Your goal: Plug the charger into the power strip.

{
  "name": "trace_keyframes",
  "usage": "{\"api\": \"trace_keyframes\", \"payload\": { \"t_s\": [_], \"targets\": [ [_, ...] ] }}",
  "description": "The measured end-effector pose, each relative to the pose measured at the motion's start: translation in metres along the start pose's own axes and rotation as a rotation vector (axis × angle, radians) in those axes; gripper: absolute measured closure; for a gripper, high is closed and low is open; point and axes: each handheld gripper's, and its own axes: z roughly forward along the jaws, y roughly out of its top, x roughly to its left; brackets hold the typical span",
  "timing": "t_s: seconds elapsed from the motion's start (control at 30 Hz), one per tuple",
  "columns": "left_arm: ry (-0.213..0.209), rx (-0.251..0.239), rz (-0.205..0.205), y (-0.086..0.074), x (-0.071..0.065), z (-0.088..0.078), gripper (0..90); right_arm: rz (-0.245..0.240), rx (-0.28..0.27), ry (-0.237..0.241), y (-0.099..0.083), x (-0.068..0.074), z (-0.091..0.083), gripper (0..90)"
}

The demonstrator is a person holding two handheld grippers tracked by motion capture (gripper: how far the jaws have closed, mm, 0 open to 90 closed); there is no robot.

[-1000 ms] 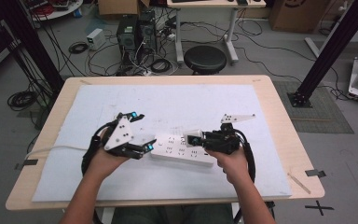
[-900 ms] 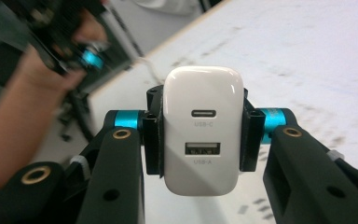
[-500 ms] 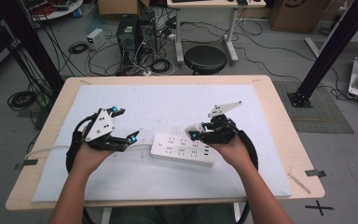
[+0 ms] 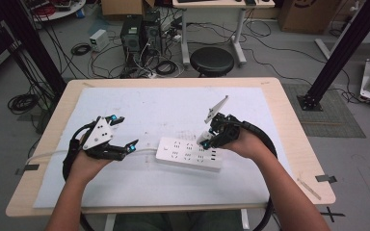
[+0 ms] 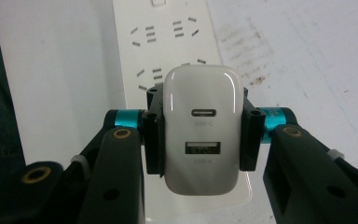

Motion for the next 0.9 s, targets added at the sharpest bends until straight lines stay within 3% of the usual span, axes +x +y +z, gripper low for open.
{"api": "trace_keyframes", "payload": {
  "t_s": [0.1,0.23,0.47,0.67,0.9],
  "targets": [
    [-0.006,0.003,0.003,-0.001,0.0,0.002,17.0,-0.038,0.032,0.022,0.001,-0.001,0.003,63.2],
    [-0.006,0.004,-0.003,-0.003,0.0,0.003,17.0,-0.081,0.025,-0.005,0.003,0.002,0.005,63.2],
    [-0.015,0.006,-0.003,-0.006,-0.002,0.005,17.0,-0.101,0.064,-0.001,0.004,0.002,0.011,63.2],
    [-0.021,0.013,-0.008,-0.009,-0.003,0.005,17.0,-0.137,0.129,0.042,0.01,0.001,0.016,63.2],
    [-0.02,0.017,-0.006,-0.012,-0.002,0.004,17.0,-0.158,0.19,0.034,0.018,-0.004,0.022,63.2]
  ]
}}
